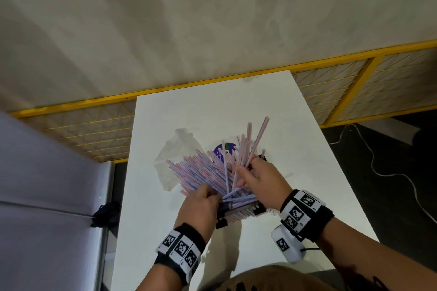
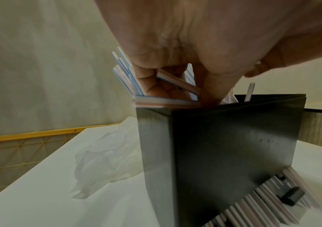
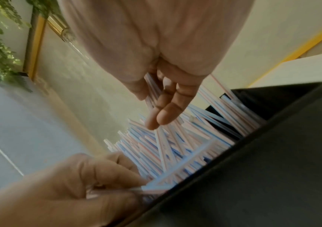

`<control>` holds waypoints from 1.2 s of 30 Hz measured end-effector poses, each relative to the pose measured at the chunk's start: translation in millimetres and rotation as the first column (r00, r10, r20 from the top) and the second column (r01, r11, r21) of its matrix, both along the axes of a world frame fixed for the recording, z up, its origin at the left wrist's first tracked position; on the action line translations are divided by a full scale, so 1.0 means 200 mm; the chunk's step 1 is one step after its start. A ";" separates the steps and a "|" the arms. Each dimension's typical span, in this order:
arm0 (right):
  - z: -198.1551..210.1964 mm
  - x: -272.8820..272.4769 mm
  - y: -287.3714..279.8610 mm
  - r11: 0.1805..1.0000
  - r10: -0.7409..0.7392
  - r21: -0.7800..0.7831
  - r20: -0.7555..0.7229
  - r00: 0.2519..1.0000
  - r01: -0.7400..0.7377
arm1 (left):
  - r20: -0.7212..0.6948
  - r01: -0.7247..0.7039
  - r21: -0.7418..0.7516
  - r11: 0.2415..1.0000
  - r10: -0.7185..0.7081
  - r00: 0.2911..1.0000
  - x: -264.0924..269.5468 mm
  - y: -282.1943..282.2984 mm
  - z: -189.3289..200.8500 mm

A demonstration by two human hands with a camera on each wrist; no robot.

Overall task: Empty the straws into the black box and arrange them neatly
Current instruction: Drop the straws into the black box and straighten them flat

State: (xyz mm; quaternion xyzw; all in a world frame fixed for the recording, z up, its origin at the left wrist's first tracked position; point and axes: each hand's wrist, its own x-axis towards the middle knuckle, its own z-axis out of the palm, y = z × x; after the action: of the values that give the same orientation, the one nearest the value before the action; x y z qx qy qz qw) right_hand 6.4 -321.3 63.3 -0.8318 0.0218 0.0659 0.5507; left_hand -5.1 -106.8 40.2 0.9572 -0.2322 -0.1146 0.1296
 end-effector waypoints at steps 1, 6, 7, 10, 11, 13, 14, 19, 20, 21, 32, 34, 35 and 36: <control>0.03 -0.01 -0.01 1.000 -0.020 0.000 0.018 1.000 0.020 | 0.013 0.001 0.032 0.999 -0.002 1.000 0.00 0.00 -0.01; 0.21 -0.03 -0.03 0.998 -0.054 0.051 0.169 0.984 0.046 | 0.018 0.040 0.043 0.998 -0.041 0.999 0.02 -0.02 -0.01; 0.25 -0.04 -0.03 0.999 -0.032 0.048 0.182 0.983 0.024 | 0.021 0.065 0.042 0.997 -0.066 0.998 0.03 -0.04 -0.01; 0.30 -0.05 -0.03 0.994 0.104 -0.034 0.189 0.976 -0.100 | 0.002 0.093 -0.078 0.993 -0.093 0.996 0.03 -0.10 0.00; 0.29 -0.05 -0.02 0.985 0.164 -0.093 0.184 0.969 -0.149 | -0.016 0.081 -0.132 0.988 -0.083 0.996 0.04 -0.11 0.01; 0.25 -0.06 0.00 0.944 0.274 -0.231 0.149 0.950 -0.236 | -0.070 0.028 -0.231 0.973 -0.046 0.996 0.04 -0.11 0.03; 0.22 -0.06 0.00 0.916 0.316 -0.298 0.124 0.941 -0.268 | -0.101 0.003 -0.257 0.966 -0.030 0.994 0.05 -0.10 0.03; 0.05 -0.08 0.00 0.788 0.377 -0.498 -0.075 0.923 -0.362 | -0.107 -0.073 -0.328 0.942 0.040 0.993 0.02 0.03 0.07; 0.02 -0.09 0.00 0.748 0.380 -0.544 -0.120 0.917 -0.381 | -0.098 -0.103 -0.319 0.942 0.076 0.992 0.01 0.06 0.08; -0.01 -0.09 0.00 0.697 0.389 -0.599 -0.146 0.910 -0.394 | -0.093 -0.145 -0.317 0.937 0.121 0.988 -0.01 0.09 0.08; -0.12 -0.13 0.05 0.581 0.474 -0.699 -0.126 0.872 -0.417 | -0.280 -0.513 -0.451 0.731 0.429 0.859 -0.12 0.21 0.04; -0.15 -0.15 0.04 0.567 0.488 -0.674 -0.188 0.852 -0.473 | -0.311 -0.527 -0.472 0.707 0.426 0.850 -0.14 0.21 0.02; -0.16 -0.16 0.03 0.545 0.500 -0.672 -0.218 0.838 -0.501 | -0.329 -0.531 -0.477 0.700 0.419 0.847 -0.14 0.21 0.01; -0.16 -0.16 0.02 0.523 0.513 -0.673 -0.241 0.824 -0.522 | -0.342 -0.533 -0.476 0.700 0.411 0.845 -0.15 0.21 0.00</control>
State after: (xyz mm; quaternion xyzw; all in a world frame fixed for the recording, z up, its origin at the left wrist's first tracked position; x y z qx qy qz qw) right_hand -25.9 -316.5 30.6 -0.9456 -0.1985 0.2173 0.1383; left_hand -34.5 -65.8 40.4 0.8870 0.0144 -0.1050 0.4495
